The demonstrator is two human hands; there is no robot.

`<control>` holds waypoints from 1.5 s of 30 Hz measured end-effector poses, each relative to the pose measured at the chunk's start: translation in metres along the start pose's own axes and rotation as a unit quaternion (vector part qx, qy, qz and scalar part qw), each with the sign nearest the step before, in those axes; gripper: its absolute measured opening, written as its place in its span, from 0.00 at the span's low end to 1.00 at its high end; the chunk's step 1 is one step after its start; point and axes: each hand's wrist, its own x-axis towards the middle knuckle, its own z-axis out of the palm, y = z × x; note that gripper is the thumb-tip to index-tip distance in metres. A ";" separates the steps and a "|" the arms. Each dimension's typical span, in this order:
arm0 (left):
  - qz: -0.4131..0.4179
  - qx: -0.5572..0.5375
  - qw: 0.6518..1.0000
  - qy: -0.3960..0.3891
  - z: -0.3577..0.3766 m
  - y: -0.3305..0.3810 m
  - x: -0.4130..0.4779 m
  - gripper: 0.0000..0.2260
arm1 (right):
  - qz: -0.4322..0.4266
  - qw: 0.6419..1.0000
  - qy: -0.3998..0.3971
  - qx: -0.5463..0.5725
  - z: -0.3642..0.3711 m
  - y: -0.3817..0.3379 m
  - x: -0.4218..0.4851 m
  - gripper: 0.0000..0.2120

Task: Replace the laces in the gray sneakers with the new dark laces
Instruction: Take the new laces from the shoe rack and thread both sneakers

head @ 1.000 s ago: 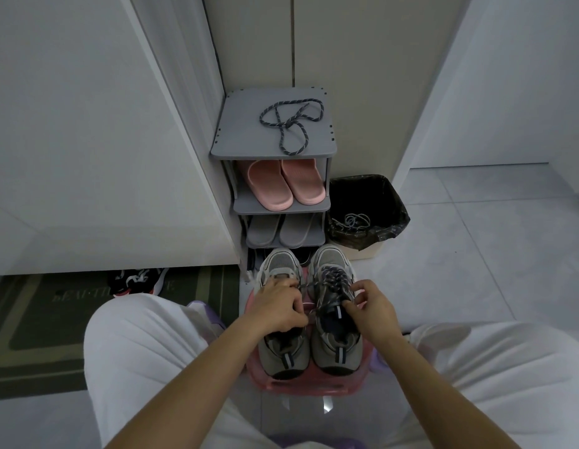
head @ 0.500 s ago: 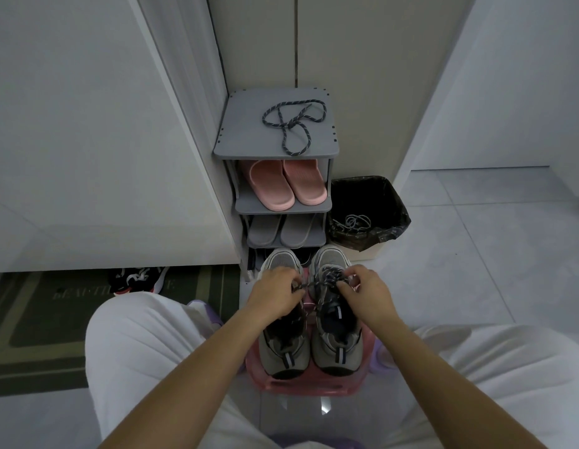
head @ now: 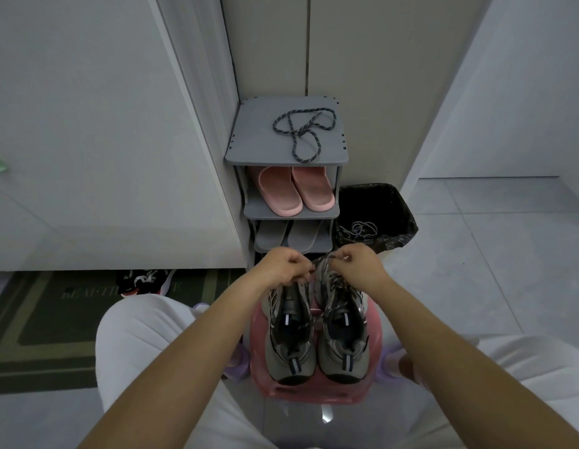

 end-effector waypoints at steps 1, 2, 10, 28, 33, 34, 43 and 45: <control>-0.001 0.003 1.000 -0.001 -0.001 -0.002 0.000 0.05 | 0.013 1.000 0.013 0.025 -0.003 0.001 0.000 0.06; 0.001 0.009 1.000 0.000 -0.002 -0.005 0.000 0.05 | 0.023 0.998 0.022 0.053 -0.005 0.002 0.000 0.05; 0.049 0.194 0.980 -0.009 0.017 -0.014 0.001 0.04 | 0.036 0.993 0.019 0.115 -0.001 0.004 -0.003 0.03; -0.022 0.079 0.993 0.082 0.057 -0.022 0.010 0.06 | -0.032 0.991 -0.010 -0.131 0.023 0.066 -0.036 0.09; -0.045 0.039 0.992 0.109 0.063 -0.021 0.013 0.12 | -0.030 0.990 -0.014 -0.134 0.030 0.065 -0.034 0.10; -0.047 0.038 0.992 0.114 0.064 -0.021 0.013 0.13 | -0.030 0.990 -0.015 -0.134 0.031 0.066 -0.033 0.10; -0.048 0.138 0.983 0.111 0.063 -0.022 0.013 0.14 | -0.021 0.992 -0.011 -0.124 0.032 0.064 -0.033 0.11; -0.046 0.136 0.983 0.111 0.064 -0.022 0.012 0.10 | -0.021 0.993 -0.011 -0.119 0.032 0.063 -0.034 0.10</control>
